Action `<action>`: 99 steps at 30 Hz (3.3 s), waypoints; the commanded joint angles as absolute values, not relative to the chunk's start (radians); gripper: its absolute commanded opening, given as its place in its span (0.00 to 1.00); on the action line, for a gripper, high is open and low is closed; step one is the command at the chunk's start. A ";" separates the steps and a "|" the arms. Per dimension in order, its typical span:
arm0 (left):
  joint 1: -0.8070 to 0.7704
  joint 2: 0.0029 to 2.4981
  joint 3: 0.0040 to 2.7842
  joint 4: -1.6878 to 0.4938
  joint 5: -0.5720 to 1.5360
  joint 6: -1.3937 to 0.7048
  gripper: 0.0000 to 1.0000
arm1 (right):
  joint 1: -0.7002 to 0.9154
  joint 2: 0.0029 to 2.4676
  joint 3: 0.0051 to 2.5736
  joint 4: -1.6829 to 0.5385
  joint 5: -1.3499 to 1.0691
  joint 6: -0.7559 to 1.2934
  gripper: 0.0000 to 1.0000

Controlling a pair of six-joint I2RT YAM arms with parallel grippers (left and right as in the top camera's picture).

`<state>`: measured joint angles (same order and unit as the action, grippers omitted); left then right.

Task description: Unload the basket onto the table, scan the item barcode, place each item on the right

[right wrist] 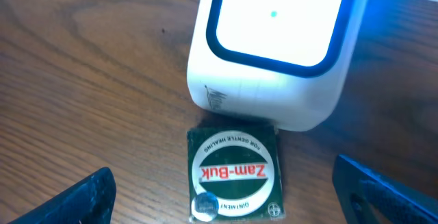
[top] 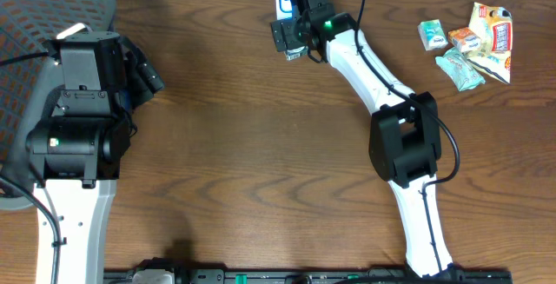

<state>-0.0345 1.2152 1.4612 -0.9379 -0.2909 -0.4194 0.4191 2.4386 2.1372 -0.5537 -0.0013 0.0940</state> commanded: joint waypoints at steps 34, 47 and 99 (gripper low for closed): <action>-0.031 1.208 1.474 -0.939 -0.301 -0.424 0.98 | 0.440 2.562 2.145 -0.533 0.076 0.087 0.61; -0.031 1.208 1.474 -0.939 -0.301 -0.424 0.98 | 0.440 2.383 2.146 -0.530 0.076 0.100 0.51; -0.031 1.208 1.474 -0.939 -0.301 -0.424 0.98 | -0.008 2.349 2.145 -0.454 0.383 0.009 0.50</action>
<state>-0.0345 1.2152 1.4612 -0.9382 -0.2909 -0.4194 0.0578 2.3524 2.1437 -0.3962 0.3389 0.0467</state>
